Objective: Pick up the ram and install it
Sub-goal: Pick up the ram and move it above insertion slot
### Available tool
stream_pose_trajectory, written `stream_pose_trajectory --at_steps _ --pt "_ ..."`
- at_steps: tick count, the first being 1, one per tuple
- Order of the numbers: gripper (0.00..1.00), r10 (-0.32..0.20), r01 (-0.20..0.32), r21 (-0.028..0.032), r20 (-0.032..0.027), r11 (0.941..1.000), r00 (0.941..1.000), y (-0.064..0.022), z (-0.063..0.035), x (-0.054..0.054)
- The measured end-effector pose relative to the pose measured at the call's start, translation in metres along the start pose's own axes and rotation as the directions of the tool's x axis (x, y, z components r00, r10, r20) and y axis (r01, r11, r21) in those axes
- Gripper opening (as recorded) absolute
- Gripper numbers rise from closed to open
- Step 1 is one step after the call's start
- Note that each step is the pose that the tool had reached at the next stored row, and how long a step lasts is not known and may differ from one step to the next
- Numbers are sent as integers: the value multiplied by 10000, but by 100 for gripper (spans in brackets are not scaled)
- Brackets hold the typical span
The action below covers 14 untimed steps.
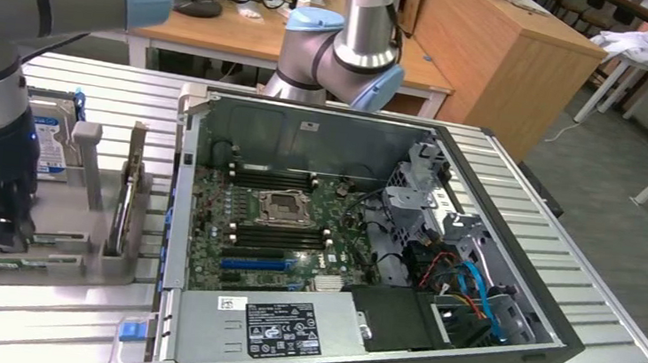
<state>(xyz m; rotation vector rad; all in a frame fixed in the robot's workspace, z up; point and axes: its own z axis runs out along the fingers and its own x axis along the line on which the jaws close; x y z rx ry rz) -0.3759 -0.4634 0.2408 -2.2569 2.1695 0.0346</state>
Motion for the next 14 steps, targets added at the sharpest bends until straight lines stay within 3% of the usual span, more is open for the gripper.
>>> stream_pose_trajectory --at_steps 14 --pt "31 0 0 0 0 10000 10000 0 169 29"
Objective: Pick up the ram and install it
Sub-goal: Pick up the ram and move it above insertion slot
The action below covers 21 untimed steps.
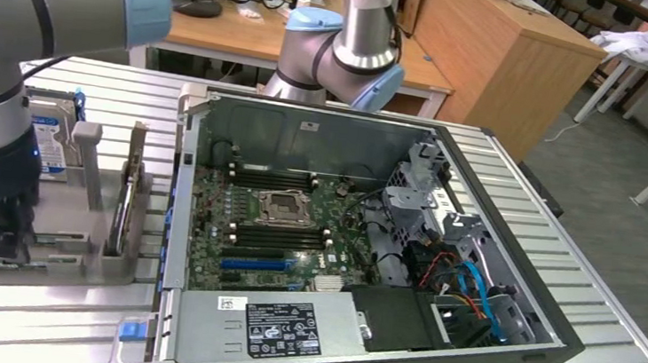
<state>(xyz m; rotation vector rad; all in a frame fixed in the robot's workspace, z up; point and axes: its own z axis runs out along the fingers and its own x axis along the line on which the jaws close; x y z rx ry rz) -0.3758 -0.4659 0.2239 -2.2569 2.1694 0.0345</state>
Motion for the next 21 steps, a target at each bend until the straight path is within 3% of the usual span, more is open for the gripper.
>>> stream_pose_trajectory --at_steps 6,21 --pt "31 0 0 0 0 10000 10000 0 64 8" --pt "31 -1 1 1 0 10000 10000 -2 75 -37"
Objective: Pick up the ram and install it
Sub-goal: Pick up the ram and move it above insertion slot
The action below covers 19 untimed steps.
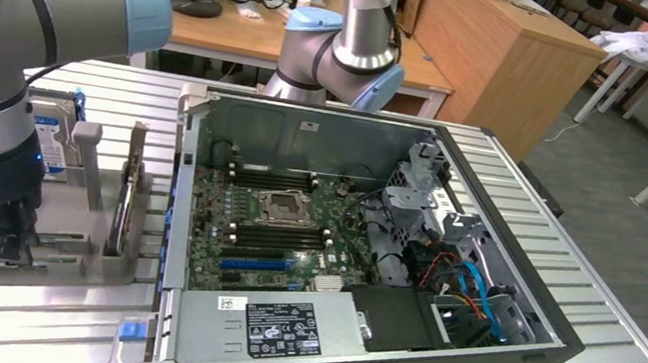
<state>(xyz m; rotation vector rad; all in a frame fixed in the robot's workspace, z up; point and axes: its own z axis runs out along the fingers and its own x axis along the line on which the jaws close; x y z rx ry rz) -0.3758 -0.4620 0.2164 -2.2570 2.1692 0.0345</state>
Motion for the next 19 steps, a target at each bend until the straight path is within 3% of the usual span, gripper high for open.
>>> stream_pose_trajectory --at_steps 10,19 --pt "31 2 -2 0 17 10000 10000 0 96 1" --pt "31 0 0 -1 18 10000 10000 -1 120 2"
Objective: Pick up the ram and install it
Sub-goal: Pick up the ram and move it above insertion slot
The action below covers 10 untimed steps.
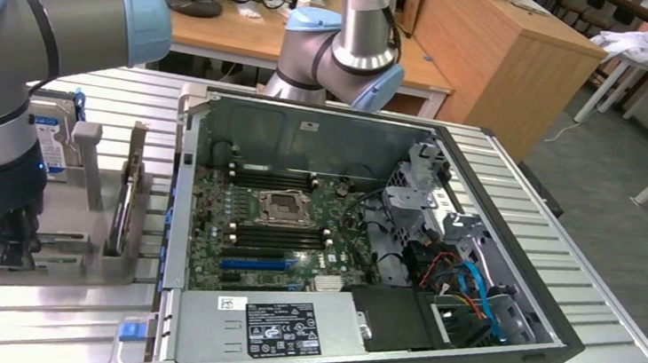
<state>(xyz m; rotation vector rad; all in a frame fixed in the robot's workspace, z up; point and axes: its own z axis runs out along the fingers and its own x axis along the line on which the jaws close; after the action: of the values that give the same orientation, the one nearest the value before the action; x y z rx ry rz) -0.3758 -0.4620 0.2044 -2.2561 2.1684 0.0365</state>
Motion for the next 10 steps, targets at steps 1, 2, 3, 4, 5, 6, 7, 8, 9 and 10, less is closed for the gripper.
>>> stream_pose_trajectory --at_steps 1,2,3,4,5,6,7,8,9,10 --pt "31 1 -1 -1 -1 10000 10000 0 0 0" --pt "31 1 -1 -1 -1 10000 10000 0 0 0" --pt "31 1 -1 0 -1 10000 10000 0 1 0" --pt "31 1 -1 1 2 10000 10000 -1 2 -1" --pt "31 0 0 4 6 10000 10000 -2 5 -3" --pt "31 -2 2 5 8 10000 10000 -2 7 -5" --pt "31 0 0 4 9 10000 10000 -1 7 -8" --pt "31 1 -1 2 12 10000 10000 -1 7 -11" --pt "31 0 0 1 13 10000 10000 -1 7 -11" --pt "31 0 0 0 12 10000 10000 -1 6 -11"
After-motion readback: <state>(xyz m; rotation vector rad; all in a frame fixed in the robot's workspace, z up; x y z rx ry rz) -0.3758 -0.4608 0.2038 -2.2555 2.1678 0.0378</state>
